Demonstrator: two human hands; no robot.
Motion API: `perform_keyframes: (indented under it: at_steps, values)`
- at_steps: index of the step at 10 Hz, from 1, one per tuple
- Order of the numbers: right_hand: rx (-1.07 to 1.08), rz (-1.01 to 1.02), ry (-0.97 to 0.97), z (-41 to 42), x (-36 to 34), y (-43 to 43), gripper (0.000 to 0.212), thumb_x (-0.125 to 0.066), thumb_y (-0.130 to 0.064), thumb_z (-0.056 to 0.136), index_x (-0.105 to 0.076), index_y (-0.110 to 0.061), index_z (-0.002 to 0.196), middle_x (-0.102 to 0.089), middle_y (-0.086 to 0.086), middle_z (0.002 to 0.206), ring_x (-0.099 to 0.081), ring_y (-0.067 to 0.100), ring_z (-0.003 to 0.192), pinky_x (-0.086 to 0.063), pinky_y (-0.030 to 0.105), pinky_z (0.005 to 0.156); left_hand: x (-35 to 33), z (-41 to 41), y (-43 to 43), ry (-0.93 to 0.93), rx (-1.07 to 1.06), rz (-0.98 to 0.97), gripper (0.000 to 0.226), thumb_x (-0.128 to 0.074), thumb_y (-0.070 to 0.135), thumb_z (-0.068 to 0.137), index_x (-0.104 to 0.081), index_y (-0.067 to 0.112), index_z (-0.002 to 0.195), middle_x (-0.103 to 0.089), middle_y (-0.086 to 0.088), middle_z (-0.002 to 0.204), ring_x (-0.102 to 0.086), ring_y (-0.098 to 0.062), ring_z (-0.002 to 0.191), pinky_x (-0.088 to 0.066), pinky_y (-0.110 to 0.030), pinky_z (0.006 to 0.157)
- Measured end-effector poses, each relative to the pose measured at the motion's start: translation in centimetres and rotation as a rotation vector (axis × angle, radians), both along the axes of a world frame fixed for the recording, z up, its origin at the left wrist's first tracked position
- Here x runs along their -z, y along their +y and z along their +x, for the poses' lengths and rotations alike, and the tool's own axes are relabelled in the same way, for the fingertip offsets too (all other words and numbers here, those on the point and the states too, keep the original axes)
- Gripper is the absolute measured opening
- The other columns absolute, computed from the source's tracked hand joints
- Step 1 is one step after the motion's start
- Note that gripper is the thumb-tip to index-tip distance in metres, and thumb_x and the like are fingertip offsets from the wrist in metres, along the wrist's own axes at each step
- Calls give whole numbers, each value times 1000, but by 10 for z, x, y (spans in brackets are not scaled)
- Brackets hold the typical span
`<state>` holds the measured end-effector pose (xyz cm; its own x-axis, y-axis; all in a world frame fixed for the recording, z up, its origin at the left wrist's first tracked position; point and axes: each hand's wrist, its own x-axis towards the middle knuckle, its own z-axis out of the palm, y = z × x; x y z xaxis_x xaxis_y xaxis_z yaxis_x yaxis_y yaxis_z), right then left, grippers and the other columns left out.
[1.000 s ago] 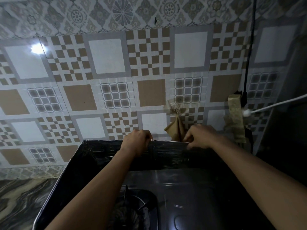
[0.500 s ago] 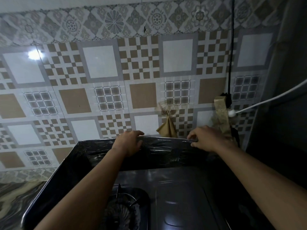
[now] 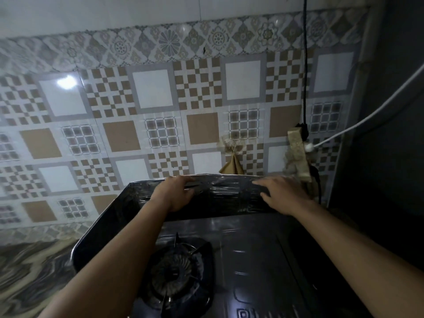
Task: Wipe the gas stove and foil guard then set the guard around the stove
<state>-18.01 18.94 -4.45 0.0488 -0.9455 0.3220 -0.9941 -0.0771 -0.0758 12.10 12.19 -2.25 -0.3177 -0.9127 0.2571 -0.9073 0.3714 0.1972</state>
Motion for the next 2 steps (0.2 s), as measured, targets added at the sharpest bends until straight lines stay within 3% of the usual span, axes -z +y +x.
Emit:
perform_keyframes:
  at_steps: [2]
  values:
    - [17, -100, -22, 29, -5, 59, 32, -56, -29, 97, -67, -39, 126, -66, -11, 130, -62, 16, 114, -48, 35, 97, -24, 43, 44, -13, 32, 18, 49, -57, 43, 90, -52, 31, 137, -63, -6, 131, -58, -29, 120, -47, -46, 101]
